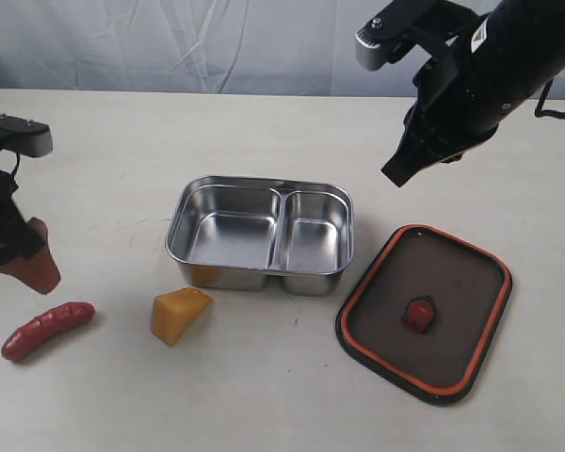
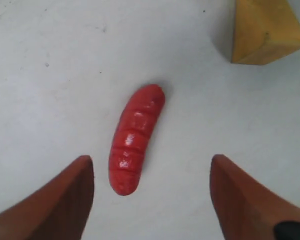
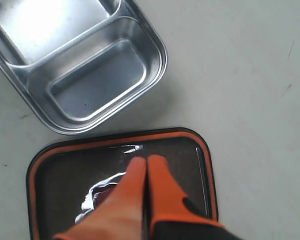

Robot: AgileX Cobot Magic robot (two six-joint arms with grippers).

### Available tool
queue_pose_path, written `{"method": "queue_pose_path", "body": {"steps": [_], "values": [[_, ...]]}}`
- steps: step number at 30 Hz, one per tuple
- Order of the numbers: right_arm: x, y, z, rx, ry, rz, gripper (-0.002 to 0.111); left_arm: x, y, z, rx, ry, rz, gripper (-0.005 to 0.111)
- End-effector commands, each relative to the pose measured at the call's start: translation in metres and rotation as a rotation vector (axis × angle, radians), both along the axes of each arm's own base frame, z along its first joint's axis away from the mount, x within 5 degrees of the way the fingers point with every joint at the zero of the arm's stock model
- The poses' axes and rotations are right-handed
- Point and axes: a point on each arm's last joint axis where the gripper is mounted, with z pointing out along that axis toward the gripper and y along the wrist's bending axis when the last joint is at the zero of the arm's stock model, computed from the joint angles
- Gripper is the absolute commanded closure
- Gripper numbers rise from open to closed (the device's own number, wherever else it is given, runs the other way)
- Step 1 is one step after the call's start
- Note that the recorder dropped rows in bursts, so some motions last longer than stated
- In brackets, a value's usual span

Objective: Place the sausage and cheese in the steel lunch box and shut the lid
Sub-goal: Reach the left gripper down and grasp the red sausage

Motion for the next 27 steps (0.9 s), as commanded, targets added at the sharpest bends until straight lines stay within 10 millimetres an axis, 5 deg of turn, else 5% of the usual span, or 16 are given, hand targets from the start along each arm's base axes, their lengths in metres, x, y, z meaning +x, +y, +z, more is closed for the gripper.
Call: {"method": "queue_pose_path", "body": {"steps": [1, 14, 19, 27], "values": [[-0.001, -0.004, -0.011, -0.026, 0.01, -0.003, 0.108, 0.001, -0.001, -0.02, 0.017, 0.038, -0.01, 0.043], [-0.001, -0.005, -0.012, -0.03, -0.001, -0.001, 0.108, -0.01, 0.004, -0.07, 0.068, 0.073, -0.028, 0.044], [0.0, -0.005, -0.012, -0.033, -0.003, 0.0, 0.108, -0.005, 0.005, -0.072, 0.085, 0.028, -0.025, 0.054], [0.0, -0.005, -0.012, -0.035, -0.004, 0.0, 0.108, -0.003, 0.001, -0.071, 0.044, 0.018, 0.024, 0.048]]}}
